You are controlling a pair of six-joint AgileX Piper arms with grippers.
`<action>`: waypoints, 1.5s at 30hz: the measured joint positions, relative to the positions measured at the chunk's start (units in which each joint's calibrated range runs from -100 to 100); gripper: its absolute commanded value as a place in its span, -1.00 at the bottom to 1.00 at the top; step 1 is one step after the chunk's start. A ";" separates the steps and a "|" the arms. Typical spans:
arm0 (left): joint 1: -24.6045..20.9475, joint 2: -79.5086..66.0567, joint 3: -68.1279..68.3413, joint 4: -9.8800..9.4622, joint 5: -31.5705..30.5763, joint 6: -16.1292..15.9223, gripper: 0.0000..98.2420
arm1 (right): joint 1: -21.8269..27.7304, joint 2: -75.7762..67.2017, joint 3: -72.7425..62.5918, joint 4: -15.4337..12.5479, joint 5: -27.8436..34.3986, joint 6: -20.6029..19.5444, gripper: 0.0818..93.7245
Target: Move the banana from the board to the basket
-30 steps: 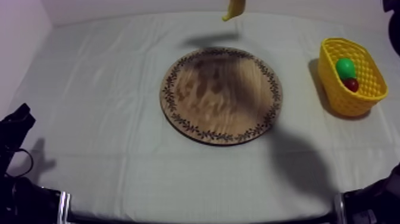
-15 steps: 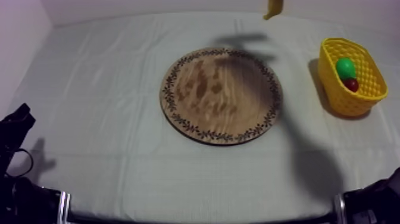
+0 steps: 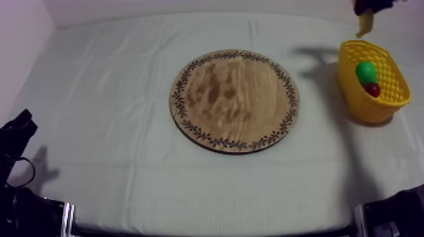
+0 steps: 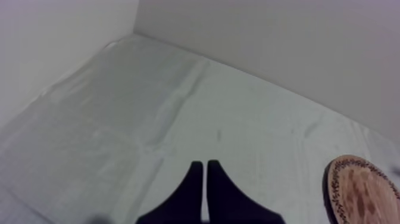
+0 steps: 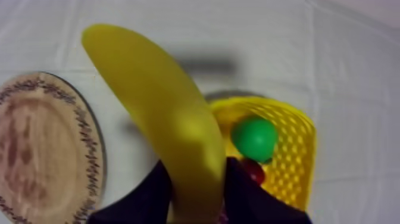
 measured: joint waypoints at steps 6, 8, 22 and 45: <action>0.00 0.00 0.00 0.00 0.00 0.00 -1.00 | 5.42 -3.85 8.28 0.90 -2.94 2.81 -0.63; 0.00 0.00 0.00 0.00 0.00 0.00 -1.00 | 6.95 -4.75 10.02 1.01 -3.24 3.64 -0.63; 0.00 0.00 0.00 0.00 0.00 0.00 -1.00 | 10.12 -5.28 13.61 1.56 -4.32 5.65 -0.63; 0.00 0.00 0.00 0.00 0.00 0.00 -1.00 | 7.61 12.63 17.71 1.40 -14.48 0.88 -0.23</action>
